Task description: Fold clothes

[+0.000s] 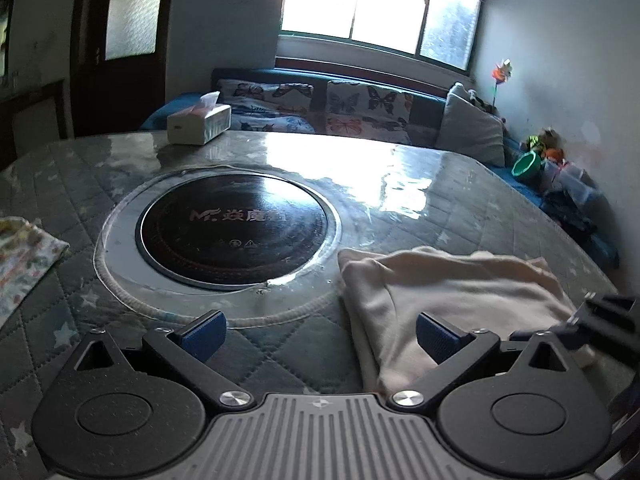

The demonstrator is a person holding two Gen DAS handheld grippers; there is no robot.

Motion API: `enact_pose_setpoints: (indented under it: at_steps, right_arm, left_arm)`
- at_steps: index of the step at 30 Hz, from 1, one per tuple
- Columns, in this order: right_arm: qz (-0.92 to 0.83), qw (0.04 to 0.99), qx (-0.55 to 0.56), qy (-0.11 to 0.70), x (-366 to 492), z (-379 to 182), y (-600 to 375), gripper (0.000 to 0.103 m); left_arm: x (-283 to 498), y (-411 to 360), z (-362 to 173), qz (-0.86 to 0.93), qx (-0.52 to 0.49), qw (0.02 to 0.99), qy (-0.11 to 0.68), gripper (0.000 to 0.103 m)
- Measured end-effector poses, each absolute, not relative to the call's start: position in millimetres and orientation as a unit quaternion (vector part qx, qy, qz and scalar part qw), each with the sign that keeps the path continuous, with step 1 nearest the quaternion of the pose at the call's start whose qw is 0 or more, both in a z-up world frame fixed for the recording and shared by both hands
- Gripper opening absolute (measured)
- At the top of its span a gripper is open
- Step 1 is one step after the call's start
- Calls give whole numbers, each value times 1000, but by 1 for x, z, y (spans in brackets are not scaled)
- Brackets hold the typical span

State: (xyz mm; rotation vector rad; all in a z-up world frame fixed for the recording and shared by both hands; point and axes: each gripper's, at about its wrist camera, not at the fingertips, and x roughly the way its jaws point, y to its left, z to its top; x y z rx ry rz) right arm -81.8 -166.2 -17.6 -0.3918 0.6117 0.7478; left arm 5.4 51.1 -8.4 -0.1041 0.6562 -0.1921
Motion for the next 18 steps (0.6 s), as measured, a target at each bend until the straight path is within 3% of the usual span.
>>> enact_pose_setpoints:
  at_steps: [9,12,14,18]
  right_arm:
    - [377,839,-260,293,-64,-34,-129,60]
    - [372,839,-272,289,-60,-37,-125,48]
    - [368,842,-274,284,-57,-38,-125,34]
    - [370,857,-204,295,-45,-26,-141,22]
  left_arm:
    - [31,69,-10,-124,-147,916,353,99]
    - [39,72,-15,-133,-182,902,367,99]
    - [44,73,-18,-137,-203,893,377,98]
    - [53,74,-24,-141,-246,875,392,98]
